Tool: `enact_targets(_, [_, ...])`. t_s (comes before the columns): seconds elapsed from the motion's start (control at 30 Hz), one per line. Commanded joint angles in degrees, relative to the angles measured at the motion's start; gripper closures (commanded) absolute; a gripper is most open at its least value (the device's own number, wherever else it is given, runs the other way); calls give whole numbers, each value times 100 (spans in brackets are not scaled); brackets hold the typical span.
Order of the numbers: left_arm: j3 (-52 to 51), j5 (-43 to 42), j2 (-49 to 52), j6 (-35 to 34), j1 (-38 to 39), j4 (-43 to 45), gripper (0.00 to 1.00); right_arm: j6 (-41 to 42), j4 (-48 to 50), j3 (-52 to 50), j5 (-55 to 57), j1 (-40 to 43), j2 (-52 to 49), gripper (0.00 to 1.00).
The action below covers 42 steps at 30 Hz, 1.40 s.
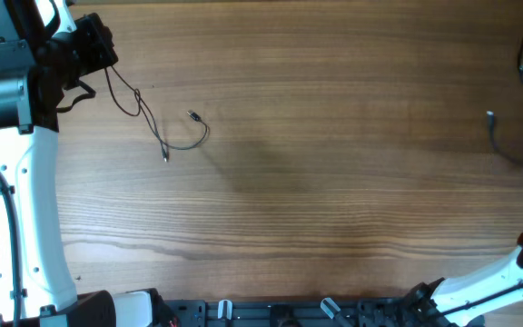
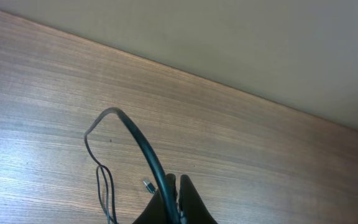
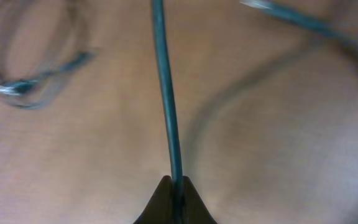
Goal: Untangle cables
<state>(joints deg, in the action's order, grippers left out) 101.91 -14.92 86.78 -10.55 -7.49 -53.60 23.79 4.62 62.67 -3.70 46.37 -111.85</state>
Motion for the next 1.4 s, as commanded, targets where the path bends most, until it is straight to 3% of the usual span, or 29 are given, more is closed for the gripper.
enact_targets(0.0, [46,-55,28,109,31,-9,96,1294,1008,26,-1523,-297,-96,96])
enact_targets(0.07, [46,-55,28,109,31,-26,96,3222,2164,35,-2343,-280,-96,96])
enact_targets(0.13, [46,-52,28,111,31,-9,96,4236,2828,35,-2651,-286,-96,96])
enact_targets(0.17, [46,-52,28,109,31,2,96,4363,2658,35,-2660,-299,-98,96])
enact_targets(0.2, [46,-52,28,109,31,2,96,4301,2166,35,-2616,-341,-109,96])
enact_targets(0.33, [46,-50,28,114,31,-24,96,1429,-374,35,-1556,-492,-118,96])
enact_targets(0.4, [46,-48,28,116,31,-24,96,782,-855,35,-1224,-310,-118,96])
enact_targets(0.47, [46,-48,28,118,31,-24,96,684,-986,35,-1351,59,-111,96])
enact_targets(0.53, [46,-48,28,118,31,-24,96,964,-793,48,-2234,511,-17,96])
enact_targets(0.7, [42,-48,39,116,31,-24,96,2208,973,55,-4426,1268,413,96])
enact_targets(0.73, [42,-48,39,116,31,-24,96,2295,1593,55,-4374,1427,573,96])
enact_targets(0.83, [42,-50,39,114,31,-26,96,1954,1646,55,-3534,1685,656,96])
enact_targets(0.9, [42,-50,39,116,31,-26,96,1419,1226,55,-3036,1849,654,96])
enact_targets(0.97, [42,-48,39,116,31,-4,96,424,323,55,-1799,2135,654,96])
enact_targets(1.1, [42,-48,39,116,31,61,96,186,-175,52,-1134,2308,632,95])
enact_targets(1.13, [42,-48,39,116,31,35,96,188,-249,52,-1134,2277,632,69])
enact_targets(1.17, [42,-48,39,118,31,-4,96,166,-350,52,-1132,2247,632,36])
enact_targets(1.2, [42,-48,39,118,31,-20,96,166,-446,52,-1137,2240,632,15])
enact_targets(1.27, [42,-48,39,118,31,-22,96,-28,-555,52,-1368,2214,634,10])
enact_targets(1.37, [42,-46,39,118,31,0,96,212,-553,55,-1969,1996,1069,17])
